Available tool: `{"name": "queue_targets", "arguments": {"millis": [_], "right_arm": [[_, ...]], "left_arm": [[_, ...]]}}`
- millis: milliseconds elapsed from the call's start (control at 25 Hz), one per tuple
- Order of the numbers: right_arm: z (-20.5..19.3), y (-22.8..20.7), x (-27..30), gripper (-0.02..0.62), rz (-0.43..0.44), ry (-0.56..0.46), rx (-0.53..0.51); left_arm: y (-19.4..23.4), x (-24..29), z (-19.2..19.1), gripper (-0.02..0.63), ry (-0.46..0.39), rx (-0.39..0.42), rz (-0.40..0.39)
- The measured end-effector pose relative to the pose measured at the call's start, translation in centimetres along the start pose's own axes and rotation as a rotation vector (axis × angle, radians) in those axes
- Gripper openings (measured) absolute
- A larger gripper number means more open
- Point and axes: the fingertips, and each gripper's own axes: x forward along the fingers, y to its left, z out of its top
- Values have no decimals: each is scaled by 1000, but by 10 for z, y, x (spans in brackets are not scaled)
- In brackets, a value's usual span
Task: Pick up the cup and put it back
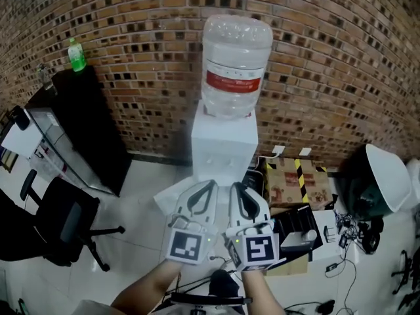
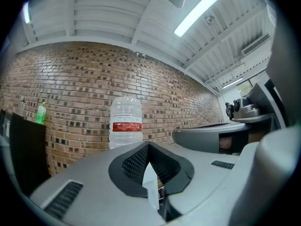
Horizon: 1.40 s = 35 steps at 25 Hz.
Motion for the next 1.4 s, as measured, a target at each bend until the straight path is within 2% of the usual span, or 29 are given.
{"name": "queue_targets", "arguments": {"millis": [280,480,800,1200,1400], "right_arm": [[3,71,-63,5,-18,28,18],[5,103,-91,5,-23,38,19],[19,100,-109,3,-32,9,53],[21,99,-130,3,-32,12,8],[23,101,-136,3,-42,7,22]], "left_arm": [[-4,-89,24,-3,1,-15,-26],[-6,-125,32,-3,11,-31,-30],[-25,-136,50,-3,-35,-29,-36],[-46,-145,57,-3,-48,-37,-53],[-53,-152,59,-3,-55,-31,-72]]}}
